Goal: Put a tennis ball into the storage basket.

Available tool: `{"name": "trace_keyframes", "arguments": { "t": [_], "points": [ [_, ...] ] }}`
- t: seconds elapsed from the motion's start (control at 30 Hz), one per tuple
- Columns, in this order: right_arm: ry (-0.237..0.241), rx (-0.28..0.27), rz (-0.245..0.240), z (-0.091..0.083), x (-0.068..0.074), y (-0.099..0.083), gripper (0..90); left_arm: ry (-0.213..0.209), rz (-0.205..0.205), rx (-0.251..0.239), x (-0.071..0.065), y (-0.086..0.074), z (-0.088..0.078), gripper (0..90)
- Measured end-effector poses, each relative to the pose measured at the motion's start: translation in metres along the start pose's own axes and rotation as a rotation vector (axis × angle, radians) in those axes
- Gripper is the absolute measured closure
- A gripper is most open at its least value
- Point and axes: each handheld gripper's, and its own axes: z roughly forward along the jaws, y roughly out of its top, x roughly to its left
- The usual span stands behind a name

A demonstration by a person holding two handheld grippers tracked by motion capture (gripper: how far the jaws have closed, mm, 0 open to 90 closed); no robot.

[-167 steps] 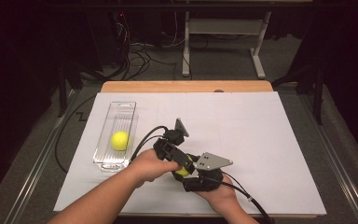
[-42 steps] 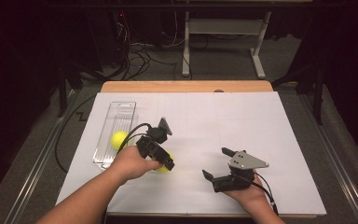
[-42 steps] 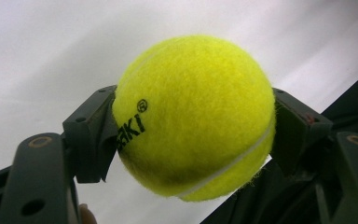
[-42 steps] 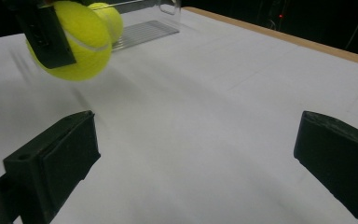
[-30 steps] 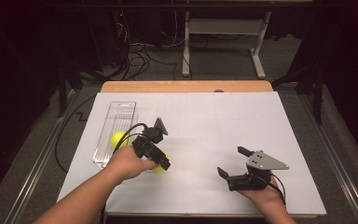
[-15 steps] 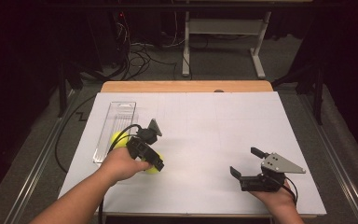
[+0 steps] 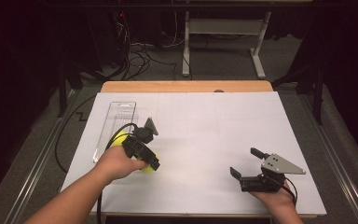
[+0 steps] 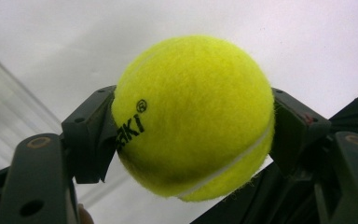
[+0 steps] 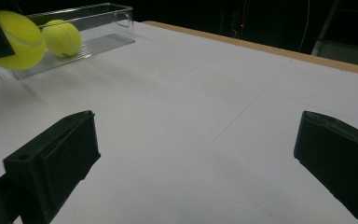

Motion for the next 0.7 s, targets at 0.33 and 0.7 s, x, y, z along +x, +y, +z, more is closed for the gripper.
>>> {"name": "trace_keyframes", "arguments": {
  "t": [0.33,0.7],
  "points": [
    [0.001,0.005,-0.004,0.002,0.001,0.000,0.1,-0.001,-0.006,-0.011,0.005,-0.004,-0.022,27.0],
    [-0.001,0.004,-0.003,0.002,0.001,0.000,0.1,0.010,-0.032,-0.019,0.019,-0.010,-0.042,27.0]
  ]
}}
